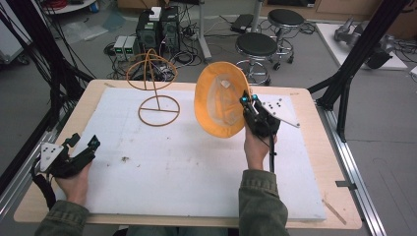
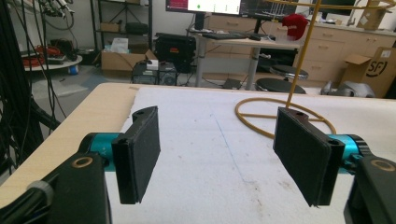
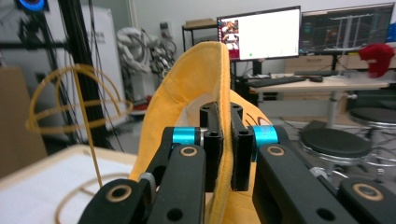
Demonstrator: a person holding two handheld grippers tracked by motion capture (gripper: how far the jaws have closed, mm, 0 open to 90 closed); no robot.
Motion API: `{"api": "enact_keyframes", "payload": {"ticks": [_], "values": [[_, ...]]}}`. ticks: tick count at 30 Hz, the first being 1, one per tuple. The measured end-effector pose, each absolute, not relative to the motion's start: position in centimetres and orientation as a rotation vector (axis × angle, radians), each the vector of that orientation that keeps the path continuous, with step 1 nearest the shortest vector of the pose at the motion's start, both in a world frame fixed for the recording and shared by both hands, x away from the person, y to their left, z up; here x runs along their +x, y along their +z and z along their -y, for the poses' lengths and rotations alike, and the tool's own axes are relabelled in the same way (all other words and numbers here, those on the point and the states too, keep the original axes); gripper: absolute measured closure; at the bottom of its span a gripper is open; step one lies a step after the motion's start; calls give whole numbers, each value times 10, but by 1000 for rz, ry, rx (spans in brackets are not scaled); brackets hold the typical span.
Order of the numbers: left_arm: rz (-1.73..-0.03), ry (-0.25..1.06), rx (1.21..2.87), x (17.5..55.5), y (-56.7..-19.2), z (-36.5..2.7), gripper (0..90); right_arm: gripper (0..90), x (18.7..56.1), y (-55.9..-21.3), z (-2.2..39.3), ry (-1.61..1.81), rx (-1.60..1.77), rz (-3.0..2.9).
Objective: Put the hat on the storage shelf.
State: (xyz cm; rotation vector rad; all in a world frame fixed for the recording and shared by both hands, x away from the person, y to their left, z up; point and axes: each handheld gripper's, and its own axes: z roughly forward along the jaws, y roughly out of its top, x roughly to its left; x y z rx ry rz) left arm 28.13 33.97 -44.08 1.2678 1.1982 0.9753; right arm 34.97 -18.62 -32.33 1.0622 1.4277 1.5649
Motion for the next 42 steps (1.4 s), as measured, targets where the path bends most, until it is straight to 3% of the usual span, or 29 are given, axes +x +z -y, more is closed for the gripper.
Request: {"api": "enact_keyframes", "payload": {"ticks": [18,31,42], "values": [[-1196,948,1265,284,-442,-338,321,867,432,-282,153,1676,1025,-1356],[-1203,929,1257,286,-443,-339,320,867,467,-249,137,1731,1029,-1205],[-1201,921,1253,286,-443,-339,320,867,494,-241,81,1534,1043,-1274]]}}
